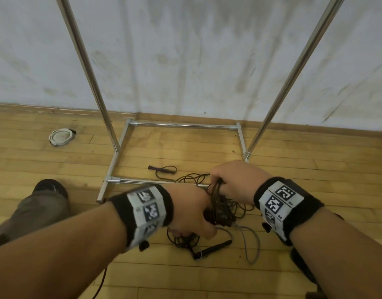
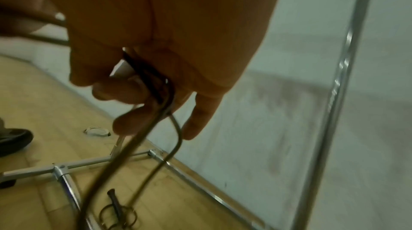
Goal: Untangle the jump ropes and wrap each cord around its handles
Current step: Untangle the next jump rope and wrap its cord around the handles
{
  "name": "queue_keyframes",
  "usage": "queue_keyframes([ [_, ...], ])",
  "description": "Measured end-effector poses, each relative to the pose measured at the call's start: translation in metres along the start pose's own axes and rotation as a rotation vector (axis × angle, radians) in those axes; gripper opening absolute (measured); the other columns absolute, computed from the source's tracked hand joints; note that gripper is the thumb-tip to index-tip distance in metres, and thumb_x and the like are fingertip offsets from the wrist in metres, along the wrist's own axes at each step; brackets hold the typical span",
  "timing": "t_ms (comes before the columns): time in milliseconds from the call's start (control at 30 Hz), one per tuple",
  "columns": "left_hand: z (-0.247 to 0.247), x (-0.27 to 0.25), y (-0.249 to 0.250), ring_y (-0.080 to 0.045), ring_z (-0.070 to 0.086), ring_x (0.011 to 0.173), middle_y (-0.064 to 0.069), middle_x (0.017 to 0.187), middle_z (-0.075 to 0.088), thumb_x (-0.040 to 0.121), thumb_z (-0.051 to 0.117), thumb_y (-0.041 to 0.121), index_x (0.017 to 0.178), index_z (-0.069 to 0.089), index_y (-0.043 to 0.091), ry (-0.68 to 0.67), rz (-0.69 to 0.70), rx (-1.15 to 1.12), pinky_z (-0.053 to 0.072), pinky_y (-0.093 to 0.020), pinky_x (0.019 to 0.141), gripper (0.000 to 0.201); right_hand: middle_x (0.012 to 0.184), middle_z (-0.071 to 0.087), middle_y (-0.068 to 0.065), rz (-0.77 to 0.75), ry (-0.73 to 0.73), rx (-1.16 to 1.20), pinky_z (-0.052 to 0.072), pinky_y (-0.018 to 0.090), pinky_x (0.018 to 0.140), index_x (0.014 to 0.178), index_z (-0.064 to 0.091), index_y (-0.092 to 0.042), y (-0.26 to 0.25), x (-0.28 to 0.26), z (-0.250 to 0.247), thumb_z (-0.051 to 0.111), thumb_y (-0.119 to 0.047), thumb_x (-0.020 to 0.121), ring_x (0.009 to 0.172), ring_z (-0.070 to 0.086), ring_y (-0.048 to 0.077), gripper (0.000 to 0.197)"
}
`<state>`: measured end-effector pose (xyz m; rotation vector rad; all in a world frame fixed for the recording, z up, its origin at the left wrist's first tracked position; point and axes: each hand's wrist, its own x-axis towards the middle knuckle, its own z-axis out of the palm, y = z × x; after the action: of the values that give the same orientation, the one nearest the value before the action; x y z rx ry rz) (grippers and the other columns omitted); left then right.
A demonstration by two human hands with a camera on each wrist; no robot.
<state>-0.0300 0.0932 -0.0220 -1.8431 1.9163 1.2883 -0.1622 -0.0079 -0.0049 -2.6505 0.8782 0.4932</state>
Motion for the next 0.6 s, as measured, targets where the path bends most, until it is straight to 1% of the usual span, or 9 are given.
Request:
queue_keyframes([
  [67, 0.01, 0.012, 0.004, -0.007, 0.056, 0.051, 0.009, 0.059, 0.06, 0.097, 0.064, 0.051, 0.076, 0.057, 0.029, 0.061, -0.06, 0.165, 0.044, -0.021, 0.047, 0.031, 0.089, 0.058, -0.009, -0.021, 0.047, -0.135, 0.047, 0.027, 0.069, 0.1, 0.063, -0.027, -0.012, 0.001, -0.005, 0.056, -0.025, 0.1, 0.085, 0.057, 0.014, 0.008],
  [133, 0.006, 0.023, -0.007, -0.01, 0.06, 0.055, 0.006, 0.069, 0.064, 0.1, 0.061, 0.047, 0.084, 0.061, 0.026, 0.156, -0.153, 0.118, 0.05, -0.023, 0.046, 0.026, 0.08, 0.054, -0.007, -0.049, 0.125, -0.208, 0.046, 0.028, 0.064, 0.093, 0.059, -0.026, -0.024, -0.001, -0.009, 0.052, -0.025, 0.1, 0.076, 0.056, 0.015, 0.01],
  [200, -0.007, 0.033, -0.028, -0.016, 0.067, 0.058, -0.001, 0.08, 0.071, 0.101, 0.061, 0.043, 0.104, 0.063, 0.023, 0.297, -0.259, -0.145, 0.06, -0.028, 0.051, 0.021, 0.078, 0.054, -0.007, -0.067, 0.189, -0.195, 0.051, 0.03, 0.065, 0.094, 0.057, -0.027, -0.034, -0.006, -0.011, 0.046, -0.033, 0.104, 0.071, 0.056, 0.014, 0.016],
  [233, -0.015, 0.035, -0.04, -0.016, 0.067, 0.056, -0.004, 0.082, 0.072, 0.102, 0.062, 0.041, 0.11, 0.062, 0.023, 0.385, -0.278, -0.295, 0.06, -0.029, 0.051, 0.02, 0.079, 0.056, -0.006, -0.074, 0.211, -0.161, 0.055, 0.033, 0.069, 0.099, 0.057, -0.026, -0.038, -0.008, -0.011, 0.042, -0.037, 0.106, 0.072, 0.057, 0.013, 0.02],
  [333, -0.038, 0.03, -0.071, -0.015, 0.065, 0.052, -0.002, 0.074, 0.07, 0.103, 0.067, 0.035, 0.111, 0.063, 0.025, 0.601, -0.149, -0.7, 0.056, -0.028, 0.051, 0.013, 0.083, 0.059, -0.006, -0.09, 0.243, 0.036, 0.056, 0.036, 0.072, 0.112, 0.055, -0.026, -0.039, -0.013, -0.01, 0.036, -0.041, 0.109, 0.074, 0.058, 0.012, 0.025],
  [433, -0.051, 0.017, -0.083, -0.022, 0.062, 0.058, -0.005, 0.072, 0.065, 0.102, 0.07, 0.024, 0.11, 0.065, 0.02, 0.556, 0.061, -1.077, 0.056, -0.035, 0.055, 0.01, 0.083, 0.06, -0.005, -0.113, 0.206, 0.253, 0.054, 0.04, 0.071, 0.106, 0.055, -0.025, -0.032, -0.013, -0.011, 0.038, -0.04, 0.109, 0.074, 0.057, 0.013, 0.023],
  [467, -0.054, 0.013, -0.084, -0.023, 0.061, 0.058, -0.005, 0.073, 0.064, 0.1, 0.07, 0.014, 0.112, 0.064, 0.017, 0.521, 0.126, -1.145, 0.055, -0.036, 0.053, 0.013, 0.082, 0.06, -0.004, -0.122, 0.18, 0.291, 0.054, 0.041, 0.072, 0.105, 0.056, -0.024, -0.029, -0.013, -0.01, 0.038, -0.039, 0.109, 0.074, 0.057, 0.014, 0.024],
  [533, -0.059, 0.005, -0.083, -0.022, 0.059, 0.057, -0.005, 0.074, 0.065, 0.093, 0.07, -0.002, 0.119, 0.062, 0.014, 0.44, 0.236, -1.235, 0.054, -0.035, 0.052, 0.031, 0.08, 0.059, -0.003, -0.125, 0.124, 0.334, 0.057, 0.042, 0.072, 0.105, 0.056, -0.022, -0.023, -0.013, -0.01, 0.039, -0.039, 0.109, 0.071, 0.058, 0.015, 0.024],
  [600, -0.062, -0.002, -0.079, -0.021, 0.059, 0.056, -0.005, 0.073, 0.065, 0.087, 0.075, -0.001, 0.122, 0.06, 0.015, 0.354, 0.326, -1.273, 0.054, -0.034, 0.051, 0.041, 0.076, 0.056, -0.004, -0.109, 0.086, 0.355, 0.057, 0.041, 0.07, 0.106, 0.057, -0.02, -0.017, -0.011, -0.008, 0.039, -0.038, 0.109, 0.065, 0.057, 0.013, 0.026],
])
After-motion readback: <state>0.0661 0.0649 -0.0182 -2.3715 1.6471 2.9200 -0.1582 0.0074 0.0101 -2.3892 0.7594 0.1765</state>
